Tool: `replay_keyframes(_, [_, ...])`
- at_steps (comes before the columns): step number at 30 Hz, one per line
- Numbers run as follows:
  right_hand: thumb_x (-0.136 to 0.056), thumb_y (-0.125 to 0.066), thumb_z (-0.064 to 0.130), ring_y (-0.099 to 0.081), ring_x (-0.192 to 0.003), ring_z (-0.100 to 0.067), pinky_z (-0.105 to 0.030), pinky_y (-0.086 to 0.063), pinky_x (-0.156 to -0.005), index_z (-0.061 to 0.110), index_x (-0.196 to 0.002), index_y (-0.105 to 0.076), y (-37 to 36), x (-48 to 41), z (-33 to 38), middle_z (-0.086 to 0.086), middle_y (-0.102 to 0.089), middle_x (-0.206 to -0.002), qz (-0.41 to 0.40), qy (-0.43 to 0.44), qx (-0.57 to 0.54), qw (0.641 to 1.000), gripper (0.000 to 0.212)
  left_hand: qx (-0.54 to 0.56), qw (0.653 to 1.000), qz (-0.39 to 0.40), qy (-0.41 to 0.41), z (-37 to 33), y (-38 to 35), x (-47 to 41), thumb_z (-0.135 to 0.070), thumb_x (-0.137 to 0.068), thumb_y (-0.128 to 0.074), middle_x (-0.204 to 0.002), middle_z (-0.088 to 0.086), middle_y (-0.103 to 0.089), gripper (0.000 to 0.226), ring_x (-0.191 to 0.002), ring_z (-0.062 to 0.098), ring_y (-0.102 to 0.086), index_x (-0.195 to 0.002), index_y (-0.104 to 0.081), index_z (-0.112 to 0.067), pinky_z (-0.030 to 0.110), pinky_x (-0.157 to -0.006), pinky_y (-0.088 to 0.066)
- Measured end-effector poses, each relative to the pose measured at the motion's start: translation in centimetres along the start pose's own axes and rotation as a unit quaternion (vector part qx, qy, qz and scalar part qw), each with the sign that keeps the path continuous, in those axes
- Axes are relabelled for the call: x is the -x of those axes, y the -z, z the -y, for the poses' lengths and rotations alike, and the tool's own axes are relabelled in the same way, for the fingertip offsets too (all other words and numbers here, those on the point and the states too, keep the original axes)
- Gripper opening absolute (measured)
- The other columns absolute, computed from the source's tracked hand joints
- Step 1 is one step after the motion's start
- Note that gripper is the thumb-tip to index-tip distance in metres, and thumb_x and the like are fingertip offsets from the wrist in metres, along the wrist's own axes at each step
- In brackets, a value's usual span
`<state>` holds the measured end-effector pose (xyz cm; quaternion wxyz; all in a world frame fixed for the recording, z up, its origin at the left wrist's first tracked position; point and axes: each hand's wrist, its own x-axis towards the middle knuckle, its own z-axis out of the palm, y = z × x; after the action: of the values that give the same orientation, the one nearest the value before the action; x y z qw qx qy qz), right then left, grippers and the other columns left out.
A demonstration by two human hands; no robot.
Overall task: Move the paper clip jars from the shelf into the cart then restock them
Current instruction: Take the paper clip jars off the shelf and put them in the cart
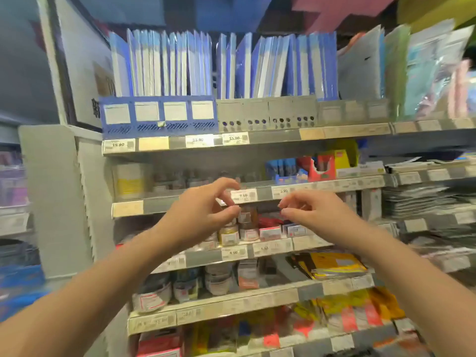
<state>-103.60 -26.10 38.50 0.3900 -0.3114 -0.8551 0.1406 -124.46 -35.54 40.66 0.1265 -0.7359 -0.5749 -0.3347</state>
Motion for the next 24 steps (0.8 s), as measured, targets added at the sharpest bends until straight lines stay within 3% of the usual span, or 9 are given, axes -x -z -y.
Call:
replay_keyframes(7, [-0.088, -0.059, 0.033, -0.057, -0.083, -0.002, -0.018, -0.044, -0.066, 0.035, -0.091, -0.062, -6.0, -13.5, -4.0, 0.015, -0.062, -0.089, 0.040, 0.012, 0.009, 0.999, 0.004, -0.056, 0.998, 0.014, 0.025, 11.3, -1.1, -6.5, -0.040, -0.086, -0.059, -0.096, -0.017, -0.059, 0.034, -0.083, -0.004, -0.058, -0.118, -0.050, -0.035, 0.019, -0.077, -0.050])
replay_keyframes(12, [-0.088, -0.061, 0.029, -0.057, -0.084, -0.001, -0.012, -0.040, -0.067, 0.031, -0.093, -0.064, -7.5, -22.7, -7.0, 0.016, -0.063, -0.090, 0.058, 0.058, 0.035, 0.996, 0.007, -0.102, 0.994, 0.012, 0.044, 17.4, -1.8, -12.6, -0.041, -0.086, -0.060, -0.104, -0.013, -0.060, 0.040, -0.091, 0.002, -0.057, -0.122, -0.048, -0.031, 0.022, -0.083, -0.046])
replay_keyframes(15, [-0.087, -0.060, 0.030, -0.057, -0.082, -0.002, -0.009, -0.040, -0.066, 0.032, -0.097, -0.064, -8.3, -28.6, -8.6, 0.012, -0.064, -0.092, 0.084, 0.078, 0.075, 0.991, 0.011, -0.148, 0.985, 0.057, 0.062, 21.0, -2.5, -16.8, -0.045, -0.085, -0.059, -0.115, -0.009, -0.057, 0.049, -0.100, 0.006, -0.054, -0.129, -0.042, -0.031, 0.018, -0.083, -0.039])
replay_keyframes(18, [-0.090, -0.055, 0.031, -0.057, -0.090, -0.011, -0.022, -0.041, -0.075, 0.033, -0.108, -0.060, -9.5, -33.9, -9.8, 0.011, -0.064, -0.102, 0.141, 0.070, 0.134, 0.978, 0.020, -0.172, 0.976, 0.104, 0.078, 24.3, -3.7, -20.4, -0.048, -0.085, -0.058, -0.126, -0.008, -0.052, 0.058, -0.112, 0.009, -0.051, -0.136, -0.036, -0.031, 0.020, -0.090, -0.039])
replay_keyframes(20, [-0.091, -0.054, 0.033, -0.053, -0.097, -0.011, -0.021, -0.036, -0.077, 0.032, -0.116, -0.055, -10.4, -36.5, -10.4, 0.013, -0.059, -0.110, 0.179, 0.088, 0.184, 0.962, 0.025, -0.158, 0.973, 0.136, 0.094, 26.1, -4.9, -22.1, -0.048, -0.085, -0.059, -0.131, -0.011, -0.047, 0.059, -0.118, 0.008, -0.047, -0.137, -0.033, -0.035, 0.019, -0.092, -0.036])
replay_keyframes(24, [-0.081, -0.062, 0.044, -0.060, -0.092, -0.014, -0.023, -0.044, -0.078, 0.044, -0.117, -0.047, -12.3, -40.4, -11.7, 0.011, -0.064, -0.103, 0.263, 0.087, 0.209, 0.938, 0.040, -0.182, 0.966, 0.169, 0.072, 29.6, -6.9, -25.0, -0.052, -0.082, -0.062, -0.142, -0.011, -0.039, 0.070, -0.128, 0.008, -0.038, -0.140, -0.029, -0.034, 0.022, -0.101, -0.031])
